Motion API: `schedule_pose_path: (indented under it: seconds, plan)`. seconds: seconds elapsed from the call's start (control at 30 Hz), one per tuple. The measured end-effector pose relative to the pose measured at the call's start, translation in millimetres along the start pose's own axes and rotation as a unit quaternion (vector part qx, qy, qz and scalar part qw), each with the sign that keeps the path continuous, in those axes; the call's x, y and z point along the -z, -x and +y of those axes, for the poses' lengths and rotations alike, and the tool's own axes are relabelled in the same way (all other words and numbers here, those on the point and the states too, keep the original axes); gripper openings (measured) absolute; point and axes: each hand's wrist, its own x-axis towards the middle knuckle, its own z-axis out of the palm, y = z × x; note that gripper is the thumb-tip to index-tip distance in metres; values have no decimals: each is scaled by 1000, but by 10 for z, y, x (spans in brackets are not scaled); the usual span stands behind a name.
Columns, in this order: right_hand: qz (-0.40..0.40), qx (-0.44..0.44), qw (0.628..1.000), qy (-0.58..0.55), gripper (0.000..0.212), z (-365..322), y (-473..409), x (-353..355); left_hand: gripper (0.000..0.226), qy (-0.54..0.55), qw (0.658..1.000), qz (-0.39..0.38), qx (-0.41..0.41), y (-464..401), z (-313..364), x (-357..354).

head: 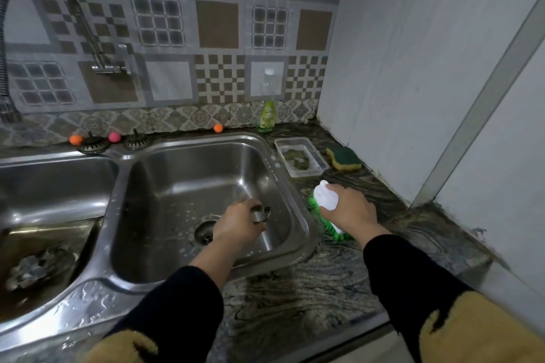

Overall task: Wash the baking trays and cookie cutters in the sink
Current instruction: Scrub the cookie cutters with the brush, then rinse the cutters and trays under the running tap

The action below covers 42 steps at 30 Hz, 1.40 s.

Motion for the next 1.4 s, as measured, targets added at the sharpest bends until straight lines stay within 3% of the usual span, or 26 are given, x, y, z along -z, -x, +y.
schedule_pose_path:
  seconds: [0.1, 0.17, 0.3, 0.43, 0.57, 0.7, 0.87, 1.1, 1.4]
  plan:
    - [48, 40, 992, 109, 67, -173, 40, 83, 46, -13, 1000, 6, 13, 19, -13, 85]
    - [43, 87, 989, 111, 65, -387, 43, 112, 45, -18, 999, 12, 27, 46, -61, 184]
    - [-52, 181, 980, 62, 53, -957, 86, 51, 44, -28, 997, 28, 67, 141, -288, 452]
    - [-175, 263, 948, 40, 57, -1582, 241, -112, 40, -36, 992, 46, 113, 301, -664, 828]
    - [-198, 336, 920, 27, 56, -2273, 422, -301, 43, -67, 982, 71, 160, 535, -1141, 1236]
    - [-204, 387, 899, 9, 55, -2967, 593, -605, 23, -56, 972, 88, 211, 780, -1701, 1557]
    - [-213, 412, 886, -10, 49, -3623, 806, -1077, 30, -32, 961, 75, 265, 1003, -2486, 1773]
    - [-129, 426, 891, 84, 47, -3938, 818, -1751, 30, -84, 961, 5, 265, 945, -3430, 1867]
    - [-131, 414, 900, 35, 45, -3903, 800, -1867, 33, -97, 959, -62, 260, 745, -3694, 1936]
